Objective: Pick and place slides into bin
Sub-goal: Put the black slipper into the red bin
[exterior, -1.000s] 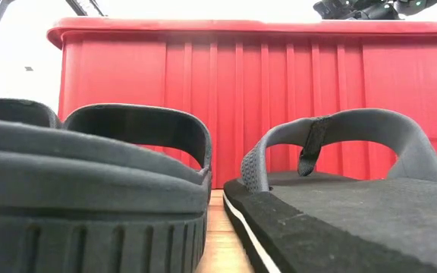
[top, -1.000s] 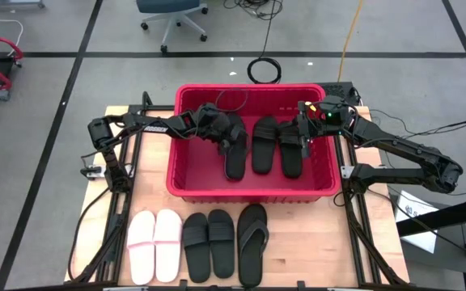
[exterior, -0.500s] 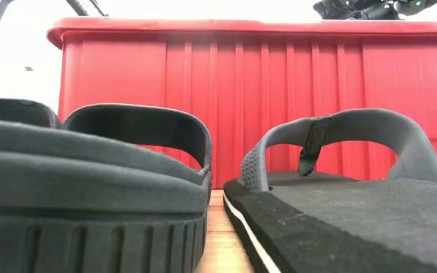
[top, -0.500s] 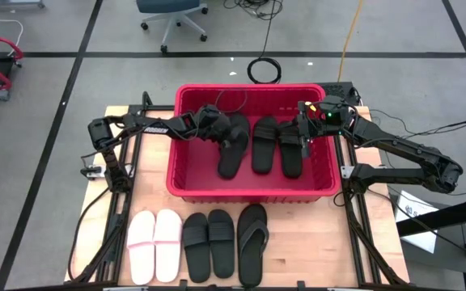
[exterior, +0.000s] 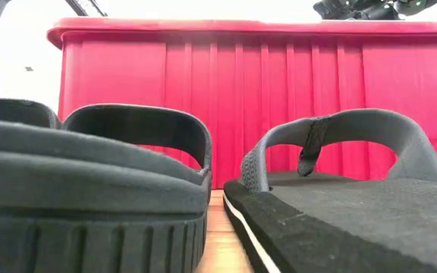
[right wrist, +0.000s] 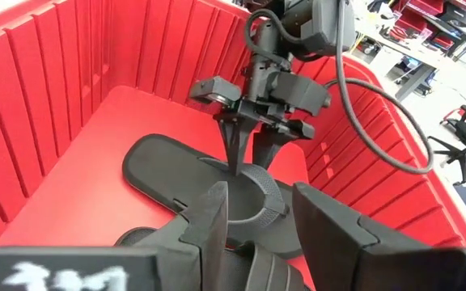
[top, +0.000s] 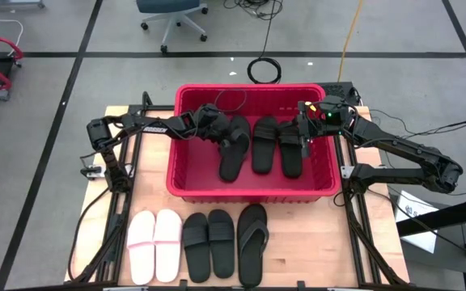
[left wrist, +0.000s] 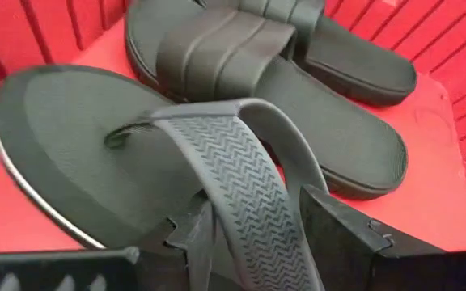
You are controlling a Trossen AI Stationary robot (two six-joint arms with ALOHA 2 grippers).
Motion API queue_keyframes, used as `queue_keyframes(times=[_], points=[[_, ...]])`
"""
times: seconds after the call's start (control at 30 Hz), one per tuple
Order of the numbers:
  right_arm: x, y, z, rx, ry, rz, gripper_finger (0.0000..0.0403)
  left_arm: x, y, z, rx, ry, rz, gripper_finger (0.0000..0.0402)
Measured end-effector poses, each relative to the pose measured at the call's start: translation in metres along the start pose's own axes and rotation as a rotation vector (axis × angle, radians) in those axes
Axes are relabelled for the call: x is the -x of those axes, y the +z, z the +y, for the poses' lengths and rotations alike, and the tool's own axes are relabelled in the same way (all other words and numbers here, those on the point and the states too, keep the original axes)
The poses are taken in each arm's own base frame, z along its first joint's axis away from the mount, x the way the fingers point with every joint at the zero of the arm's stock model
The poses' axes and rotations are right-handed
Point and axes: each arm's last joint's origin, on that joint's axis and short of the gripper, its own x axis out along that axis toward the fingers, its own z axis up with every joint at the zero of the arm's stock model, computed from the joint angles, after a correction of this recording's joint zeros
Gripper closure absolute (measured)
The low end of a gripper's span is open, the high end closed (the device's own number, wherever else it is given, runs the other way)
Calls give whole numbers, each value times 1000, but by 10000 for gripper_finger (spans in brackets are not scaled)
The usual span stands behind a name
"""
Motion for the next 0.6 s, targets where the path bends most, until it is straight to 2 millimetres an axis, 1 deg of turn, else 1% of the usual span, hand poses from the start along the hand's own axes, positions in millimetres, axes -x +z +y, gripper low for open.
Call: queue_keyframes(times=[0.1, 0.2, 0.3, 0.37, 0.5, 0.6], points=[[0, 0, 0, 0, 0, 0, 273, 2, -1, -1, 0, 4, 21, 229], [0, 0, 0, 0, 0, 0, 273, 4, -2, -1, -31, 44, 40, 229], [0, 0, 0, 0, 0, 0, 273, 7, -6, 0, -13, 65, 92, 229], [0, 0, 0, 0, 0, 0, 273, 8, -6, 0, -13, 69, 94, 229], [0, 0, 0, 0, 0, 0, 273, 8, -9, -2, 20, 19, 122, 229], [0, 0, 0, 0, 0, 0, 273, 7, -9, -7, 16, -37, 131, 229]])
